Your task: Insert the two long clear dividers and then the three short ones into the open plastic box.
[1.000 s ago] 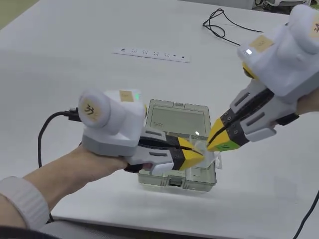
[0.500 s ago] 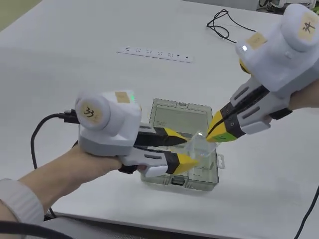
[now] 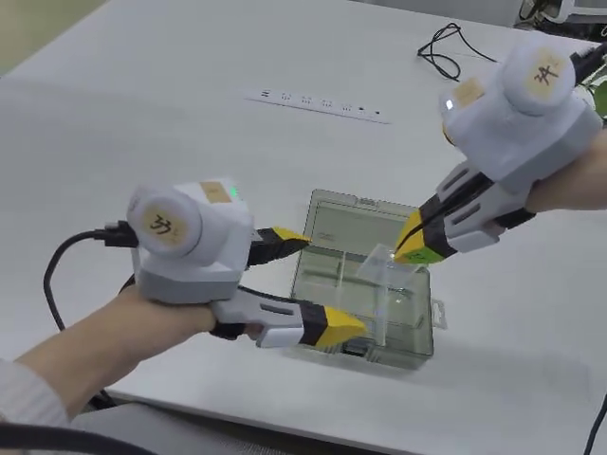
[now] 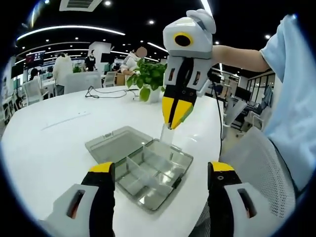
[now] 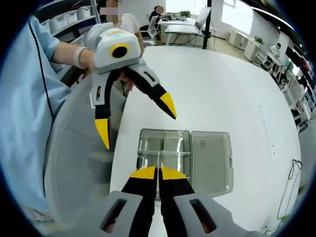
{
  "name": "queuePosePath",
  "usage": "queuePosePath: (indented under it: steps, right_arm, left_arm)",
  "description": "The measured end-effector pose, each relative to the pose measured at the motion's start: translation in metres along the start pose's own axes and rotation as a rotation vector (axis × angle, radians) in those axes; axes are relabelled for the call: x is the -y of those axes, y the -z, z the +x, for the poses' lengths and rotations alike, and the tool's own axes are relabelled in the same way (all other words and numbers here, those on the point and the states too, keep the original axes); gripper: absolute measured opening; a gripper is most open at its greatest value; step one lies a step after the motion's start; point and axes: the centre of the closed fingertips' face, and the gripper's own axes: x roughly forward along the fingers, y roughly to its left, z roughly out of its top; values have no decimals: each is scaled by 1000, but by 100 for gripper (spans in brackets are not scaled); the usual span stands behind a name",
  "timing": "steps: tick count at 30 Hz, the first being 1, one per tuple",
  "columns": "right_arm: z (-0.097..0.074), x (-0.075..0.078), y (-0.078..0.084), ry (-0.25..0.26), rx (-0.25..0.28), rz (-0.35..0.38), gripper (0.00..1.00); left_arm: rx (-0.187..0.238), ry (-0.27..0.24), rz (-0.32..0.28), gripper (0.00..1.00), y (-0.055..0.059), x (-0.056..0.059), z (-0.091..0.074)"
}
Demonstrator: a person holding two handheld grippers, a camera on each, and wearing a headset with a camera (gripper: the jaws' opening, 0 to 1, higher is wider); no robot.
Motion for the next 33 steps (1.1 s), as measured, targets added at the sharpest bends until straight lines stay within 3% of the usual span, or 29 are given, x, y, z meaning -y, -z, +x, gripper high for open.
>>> queuePosePath:
  steps: [4, 6, 14, 33]
  right_arm:
    - [7, 1, 3, -5, -12, 4, 2]
    - [10, 2, 5, -2, -18, -1, 2]
    - [19, 6, 8, -14, -18, 16, 2]
    - [27, 8, 14, -10, -39, 14, 2]
  left_arm:
    - [-18, -43, -16, 97, 7, -8, -3]
    - [-17, -63, -22, 100, 8, -12, -6]
    - [-32, -85, -33, 100, 14, -20, -14]
    - [-30, -88, -48, 98, 18, -18, -17]
